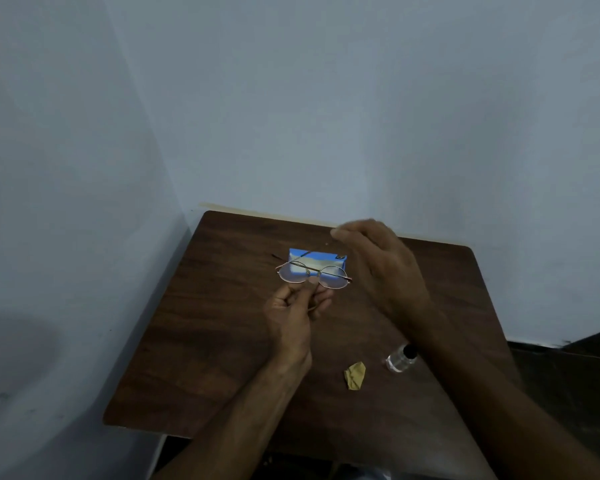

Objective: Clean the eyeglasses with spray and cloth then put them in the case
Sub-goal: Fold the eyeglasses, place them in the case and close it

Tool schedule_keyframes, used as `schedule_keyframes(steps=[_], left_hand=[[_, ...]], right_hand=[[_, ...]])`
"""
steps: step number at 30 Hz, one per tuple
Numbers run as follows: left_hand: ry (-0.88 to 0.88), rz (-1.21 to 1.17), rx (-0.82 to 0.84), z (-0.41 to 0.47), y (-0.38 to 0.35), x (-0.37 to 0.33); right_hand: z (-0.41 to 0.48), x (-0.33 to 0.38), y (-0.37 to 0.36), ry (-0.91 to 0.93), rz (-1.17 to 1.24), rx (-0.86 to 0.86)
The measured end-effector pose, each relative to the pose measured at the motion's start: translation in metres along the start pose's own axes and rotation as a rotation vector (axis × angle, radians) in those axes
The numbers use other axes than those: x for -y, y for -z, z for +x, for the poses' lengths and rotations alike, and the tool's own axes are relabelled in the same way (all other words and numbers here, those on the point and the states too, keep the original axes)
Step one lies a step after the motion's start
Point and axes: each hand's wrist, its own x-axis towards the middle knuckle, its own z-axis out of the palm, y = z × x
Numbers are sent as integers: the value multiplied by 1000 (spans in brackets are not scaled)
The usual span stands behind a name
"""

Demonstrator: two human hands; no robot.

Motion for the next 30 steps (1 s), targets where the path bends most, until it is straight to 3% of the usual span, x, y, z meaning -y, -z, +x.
schedule_keyframes(steps=[4,9,23,27,30], left_hand=[[23,-33,8,0,0,-6],[39,-26,20,-1,-4,-3],[155,11,-21,8,8,7],[216,65,-19,17,14,11],[230,168,-14,27,19,20]], right_hand=[[-50,1,-21,-179,118,-27],[-80,4,-41,-267,168,-58],[-90,-16,-64,-97,50,-76],[-87,-13,-69,-227,185,-58],[-82,-15,-76,-439,343,-116]])
